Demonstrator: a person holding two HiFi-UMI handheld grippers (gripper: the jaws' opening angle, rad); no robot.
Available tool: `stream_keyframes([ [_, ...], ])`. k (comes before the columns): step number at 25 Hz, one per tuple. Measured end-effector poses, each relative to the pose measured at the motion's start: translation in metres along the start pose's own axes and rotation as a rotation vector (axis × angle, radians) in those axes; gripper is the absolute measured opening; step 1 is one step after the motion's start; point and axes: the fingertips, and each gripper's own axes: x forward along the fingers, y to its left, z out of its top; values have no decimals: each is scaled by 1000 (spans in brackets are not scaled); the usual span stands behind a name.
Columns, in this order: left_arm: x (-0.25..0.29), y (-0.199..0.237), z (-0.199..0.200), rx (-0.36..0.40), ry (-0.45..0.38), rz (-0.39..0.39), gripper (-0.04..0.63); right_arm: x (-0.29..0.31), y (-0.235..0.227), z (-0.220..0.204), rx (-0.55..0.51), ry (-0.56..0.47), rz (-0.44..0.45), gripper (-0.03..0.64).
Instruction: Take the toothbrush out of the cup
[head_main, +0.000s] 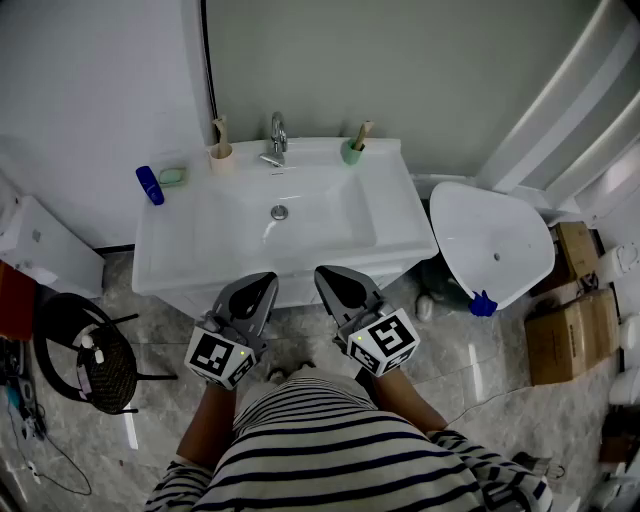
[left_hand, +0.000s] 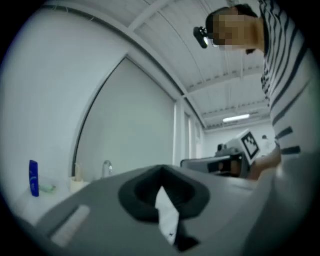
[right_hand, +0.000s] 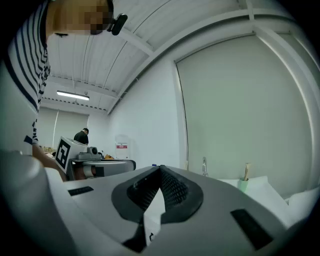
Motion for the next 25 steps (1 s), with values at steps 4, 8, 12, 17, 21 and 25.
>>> stream_keyframes([
  [4,3,-1,1,1,-2,2,6,-1,-1,1,-4,0,2,6],
  [8,3,-6,-1,-2,-2,-2,8,-4,-2,0,-2,0,4,6],
  [12,9,-6,-1,-8,2,5,6,-7,-8,2,-3,5,3,6],
  [17,21,-13,-7,-17,17,3,6,-11,-13,3,13,-18,48,6],
  [21,29,-18,-12,-29,30,1,8,-13,-21,1,7,-22,53,8],
  [25,37,-20,-14,-34,44,13,8,-16,-30,3,9,-22,64,8],
])
